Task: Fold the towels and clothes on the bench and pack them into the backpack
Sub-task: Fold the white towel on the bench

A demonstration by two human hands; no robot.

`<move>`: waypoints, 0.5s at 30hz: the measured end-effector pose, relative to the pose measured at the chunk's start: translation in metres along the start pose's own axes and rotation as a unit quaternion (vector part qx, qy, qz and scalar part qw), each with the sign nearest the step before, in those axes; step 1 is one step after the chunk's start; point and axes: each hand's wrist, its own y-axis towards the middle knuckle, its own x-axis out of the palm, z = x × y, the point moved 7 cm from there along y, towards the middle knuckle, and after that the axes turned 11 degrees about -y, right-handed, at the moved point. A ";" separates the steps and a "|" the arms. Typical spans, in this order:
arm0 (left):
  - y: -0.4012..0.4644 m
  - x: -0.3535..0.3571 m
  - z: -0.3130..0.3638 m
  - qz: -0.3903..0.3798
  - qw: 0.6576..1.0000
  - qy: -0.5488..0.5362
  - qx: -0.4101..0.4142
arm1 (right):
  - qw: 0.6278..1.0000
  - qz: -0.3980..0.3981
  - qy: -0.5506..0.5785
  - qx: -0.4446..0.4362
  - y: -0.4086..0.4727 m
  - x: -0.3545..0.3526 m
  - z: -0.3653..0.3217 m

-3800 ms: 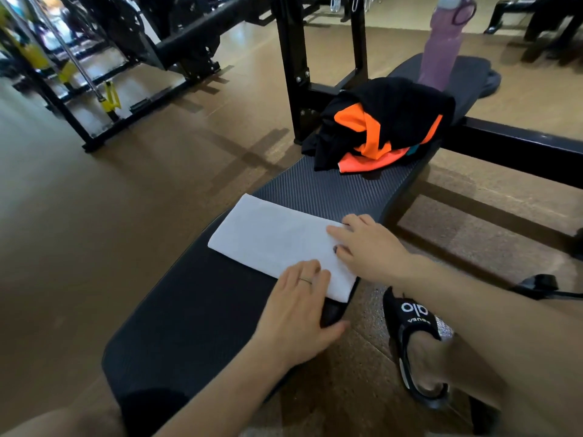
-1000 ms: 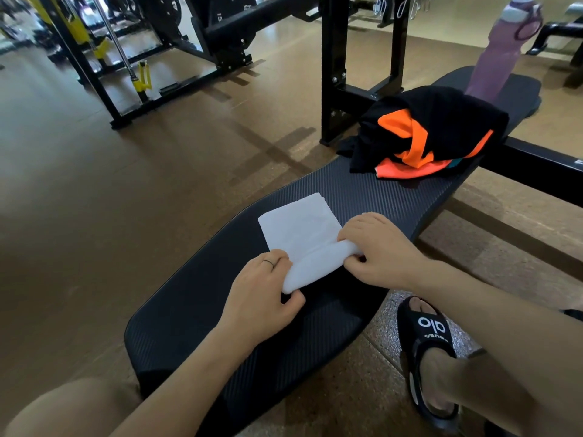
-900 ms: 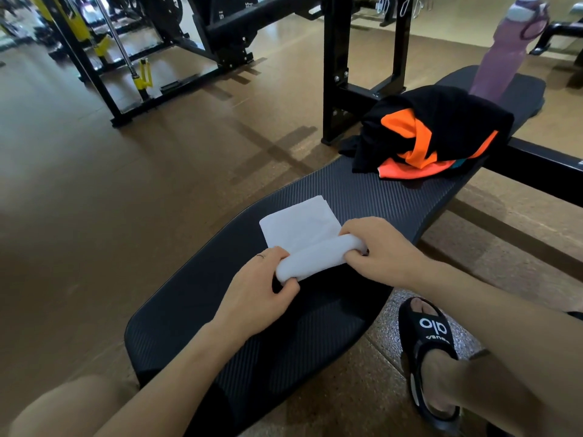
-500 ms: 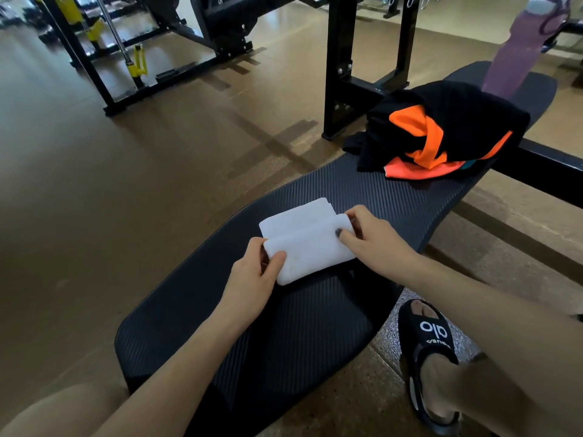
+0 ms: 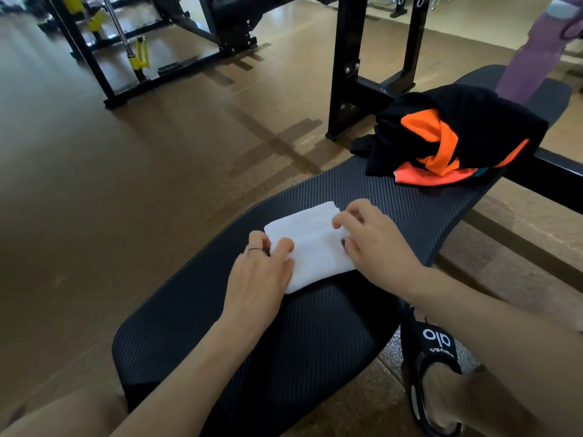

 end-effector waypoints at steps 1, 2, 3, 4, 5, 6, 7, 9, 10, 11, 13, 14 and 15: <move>0.002 -0.001 0.005 0.011 0.998 0.045 0.037 | 0.998 0.015 -0.039 -0.043 -0.002 -0.003 -0.006; 0.003 -0.001 0.009 0.018 0.994 0.078 0.068 | 0.995 0.019 -0.059 -0.079 -0.005 -0.004 -0.012; 0.004 -0.001 0.012 0.021 0.990 0.099 0.096 | 0.993 0.011 -0.061 -0.103 -0.008 -0.006 -0.017; 0.004 -0.001 0.014 0.024 0.987 0.107 0.116 | 0.992 -0.009 -0.054 -0.117 -0.010 -0.006 -0.020; 0.004 0.000 0.014 0.022 0.988 0.098 0.119 | 0.990 -0.035 -0.054 -0.126 -0.012 -0.004 -0.021; 0.005 0.001 0.013 0.015 0.990 0.087 0.113 | 0.987 -0.061 -0.062 -0.132 -0.014 -0.001 -0.022; 0.006 0.002 0.011 0.002 0.991 0.081 0.104 | 0.985 -0.080 -0.073 -0.135 -0.014 0.003 -0.023; 0.010 0.006 0.012 -0.019 0.989 0.101 0.104 | 0.984 -0.087 -0.081 -0.133 -0.012 0.007 -0.021; 0.012 0.007 0.012 -0.028 0.988 0.112 0.105 | 0.985 -0.079 -0.077 -0.131 -0.009 0.007 -0.020; 0.014 0.008 0.012 -0.034 0.987 0.116 0.103 | 0.987 -0.070 -0.066 -0.126 -0.006 0.006 -0.018; 0.018 0.003 0.011 -0.033 0.990 0.102 0.092 | 0.993 -0.061 -0.018 -0.095 0.003 0.001 -0.015; 0.021 -0.001 0.009 -0.032 0.993 0.081 0.081 | 0.995 -0.065 0.017 -0.071 0.007 -0.002 -0.013; 0.023 -0.006 0.006 -0.040 0.996 0.053 0.062 | 0.994 -0.077 0.060 -0.042 0.010 -0.004 -0.011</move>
